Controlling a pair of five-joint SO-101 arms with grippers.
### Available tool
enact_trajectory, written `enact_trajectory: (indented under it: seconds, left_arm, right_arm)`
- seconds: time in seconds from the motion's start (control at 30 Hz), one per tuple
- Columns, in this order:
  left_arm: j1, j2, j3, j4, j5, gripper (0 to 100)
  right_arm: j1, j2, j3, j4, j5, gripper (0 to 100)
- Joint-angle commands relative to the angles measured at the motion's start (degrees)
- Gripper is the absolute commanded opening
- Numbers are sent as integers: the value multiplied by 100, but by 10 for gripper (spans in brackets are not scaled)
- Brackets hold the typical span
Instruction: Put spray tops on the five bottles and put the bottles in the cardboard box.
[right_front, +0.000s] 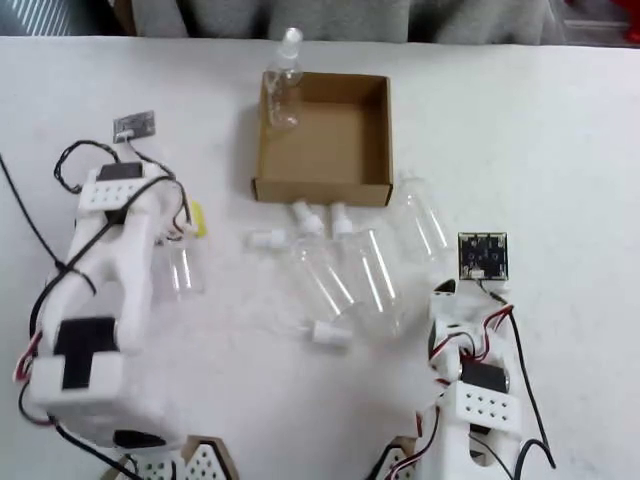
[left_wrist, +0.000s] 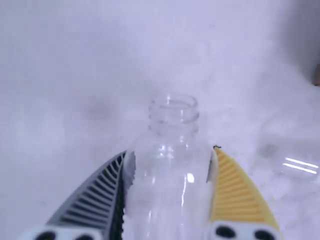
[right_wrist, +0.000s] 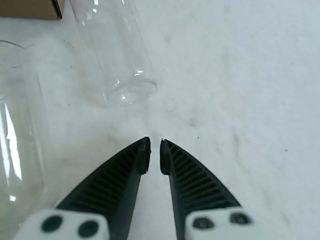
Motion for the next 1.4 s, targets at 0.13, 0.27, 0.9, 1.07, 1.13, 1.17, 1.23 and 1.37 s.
enact_trajectory:
  seconds: [0.13, 0.27, 0.9, 1.07, 1.13, 1.17, 1.23, 1.37]
  left_arm:
    - [145, -2536, 1064, -958, -53, 110]
    - [145, -3574, 1732, -1635, -53, 110]
    - [145, -7723, 6031, -6303, -431, 110]
    - [101, -8813, 6822, -6409, -1266, 106]
    - [92, -9182, 6963, -6303, -1363, 106]
    - [92, -9358, 7015, -6145, -1345, 106]
    - [136, -9701, 7156, -5793, -1327, 106]
    - [127, -10378, 7727, -5503, -905, 106]
  right_arm:
    - [-22, -75, -53, -101, 53, 25]
    - [-22, -75, -53, -101, 53, 24]
    - [4, -75, -53, -84, 53, 24]
    - [4, -84, -53, -92, 53, 24]
    - [4, -84, -70, -75, 53, 24]
    - [4, -84, -79, -66, 53, 24]
    - [13, -84, -88, -57, 53, 24]
    - [171, -84, -404, 295, 26, 24]
